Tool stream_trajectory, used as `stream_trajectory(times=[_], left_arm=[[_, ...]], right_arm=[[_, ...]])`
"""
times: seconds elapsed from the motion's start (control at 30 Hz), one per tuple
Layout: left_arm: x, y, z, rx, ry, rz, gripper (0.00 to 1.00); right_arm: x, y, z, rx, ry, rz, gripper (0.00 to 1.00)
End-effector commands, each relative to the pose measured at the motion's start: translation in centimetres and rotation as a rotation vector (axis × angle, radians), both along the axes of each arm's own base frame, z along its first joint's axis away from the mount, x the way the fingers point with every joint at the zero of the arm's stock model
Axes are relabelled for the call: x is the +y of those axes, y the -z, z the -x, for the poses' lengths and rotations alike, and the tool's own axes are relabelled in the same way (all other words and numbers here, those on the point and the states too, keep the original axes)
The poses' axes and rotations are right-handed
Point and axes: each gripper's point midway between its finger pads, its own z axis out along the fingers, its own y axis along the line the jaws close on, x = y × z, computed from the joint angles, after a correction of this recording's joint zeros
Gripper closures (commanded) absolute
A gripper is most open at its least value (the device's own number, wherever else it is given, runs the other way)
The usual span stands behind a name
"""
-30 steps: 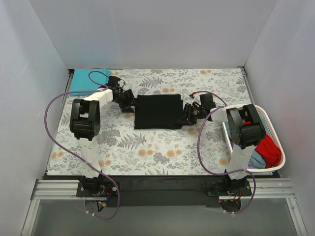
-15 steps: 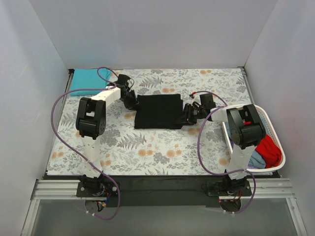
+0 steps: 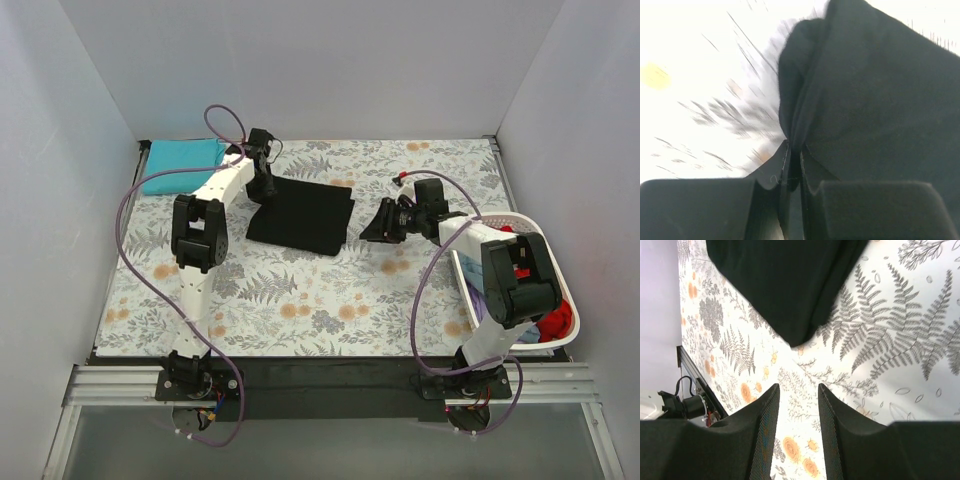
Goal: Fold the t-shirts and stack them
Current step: Neatly place the folded tshirt to the corner
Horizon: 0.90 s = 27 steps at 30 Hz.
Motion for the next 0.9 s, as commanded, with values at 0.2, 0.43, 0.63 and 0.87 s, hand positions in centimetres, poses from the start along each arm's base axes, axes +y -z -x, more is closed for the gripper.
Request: stream_trajectory(times=[0.2,0.43,0.63,0.87], left_arm=[[9.3,-6.5,-6.9,-0.209,-0.033,-0.357,1.0],[13.6,-11.0,-10.3,-0.364,-0.093,-0.476,1.0],[16.3,-13.9,-12.9,-0.49,-0.115,-0.496,1.0],[19.3,-16.6,-14.5,-0.584,-0.161,-0.563,1.0]], right_arm=[[1.2,-0.2,5.0,0.0,-0.065,0.081,0.57],[1.3,-0.5,6.6,-0.01,-0.108,0.117,0.57],[0.6,0.1,7.4,-0.01,-0.127,0.156,0.57],[0.4,1.5,8.1,0.027,-0.136,0.174,0.57]])
